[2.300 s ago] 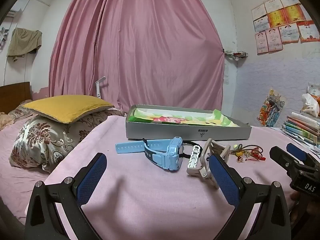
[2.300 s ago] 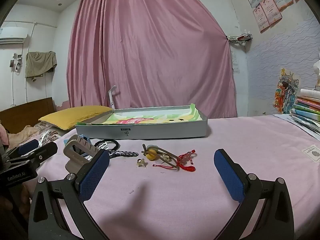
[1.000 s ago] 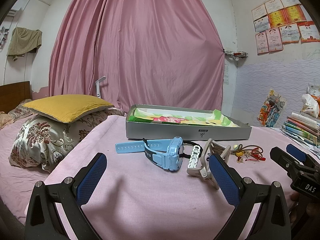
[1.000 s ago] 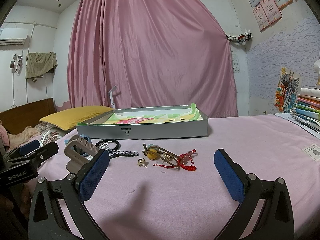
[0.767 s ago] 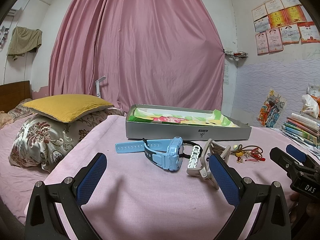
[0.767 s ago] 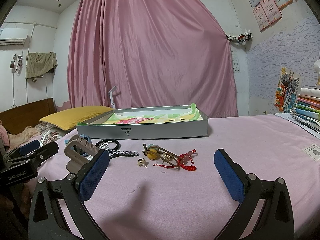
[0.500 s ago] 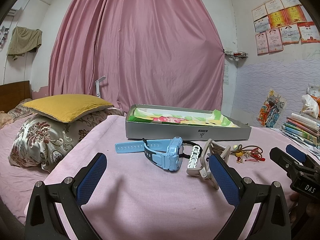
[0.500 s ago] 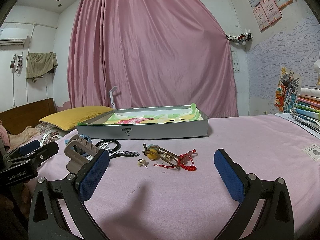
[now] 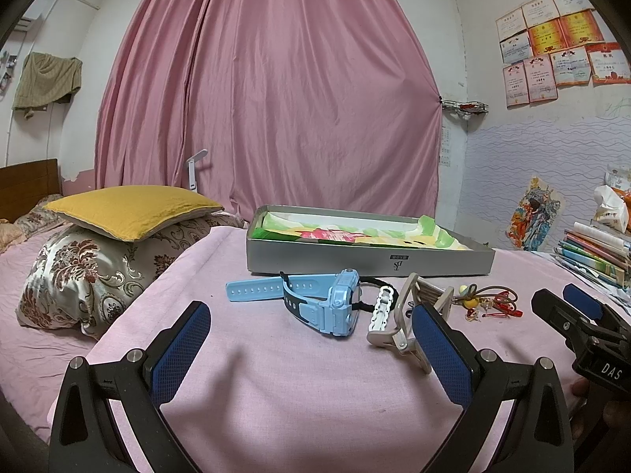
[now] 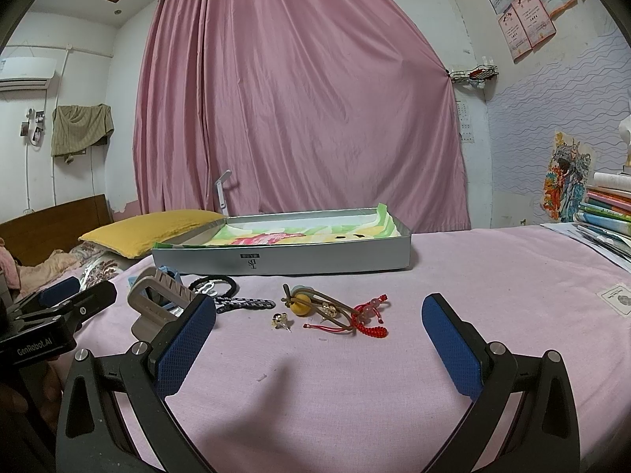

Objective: Organize jewelry

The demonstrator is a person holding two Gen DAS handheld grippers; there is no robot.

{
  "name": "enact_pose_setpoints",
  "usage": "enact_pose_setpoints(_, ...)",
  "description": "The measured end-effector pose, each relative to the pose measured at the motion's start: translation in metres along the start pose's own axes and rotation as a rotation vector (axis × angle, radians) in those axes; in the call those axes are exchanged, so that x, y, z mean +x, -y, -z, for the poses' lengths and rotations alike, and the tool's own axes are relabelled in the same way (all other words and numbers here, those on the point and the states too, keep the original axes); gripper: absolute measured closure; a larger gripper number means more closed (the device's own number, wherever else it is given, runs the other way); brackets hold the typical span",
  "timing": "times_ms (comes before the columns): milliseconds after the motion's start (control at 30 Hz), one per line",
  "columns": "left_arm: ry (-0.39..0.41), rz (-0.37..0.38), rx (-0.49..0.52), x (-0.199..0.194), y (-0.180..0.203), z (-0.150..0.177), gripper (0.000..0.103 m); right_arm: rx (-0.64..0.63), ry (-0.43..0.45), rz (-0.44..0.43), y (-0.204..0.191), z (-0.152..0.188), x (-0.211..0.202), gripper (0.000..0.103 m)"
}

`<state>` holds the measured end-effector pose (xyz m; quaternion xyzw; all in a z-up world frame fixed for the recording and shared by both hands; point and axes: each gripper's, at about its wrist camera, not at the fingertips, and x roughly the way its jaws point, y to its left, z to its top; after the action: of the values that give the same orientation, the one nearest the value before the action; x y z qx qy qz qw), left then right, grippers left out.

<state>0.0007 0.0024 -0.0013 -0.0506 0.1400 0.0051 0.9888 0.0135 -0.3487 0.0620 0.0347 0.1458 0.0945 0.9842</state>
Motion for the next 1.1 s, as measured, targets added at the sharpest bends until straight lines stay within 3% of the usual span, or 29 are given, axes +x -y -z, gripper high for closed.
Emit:
enact_pose_setpoints(967, -0.001, 0.001, -0.003, 0.0001, -0.0003, -0.0002, 0.001, 0.002, 0.003, -0.001, -0.0004, 0.0010, 0.0009, 0.001)
enact_pose_setpoints(1100, -0.007, 0.013, -0.004, -0.0025, -0.0004, -0.0016, 0.001, 0.007, 0.002, -0.031, 0.0019, -0.0001, 0.0016, 0.001)
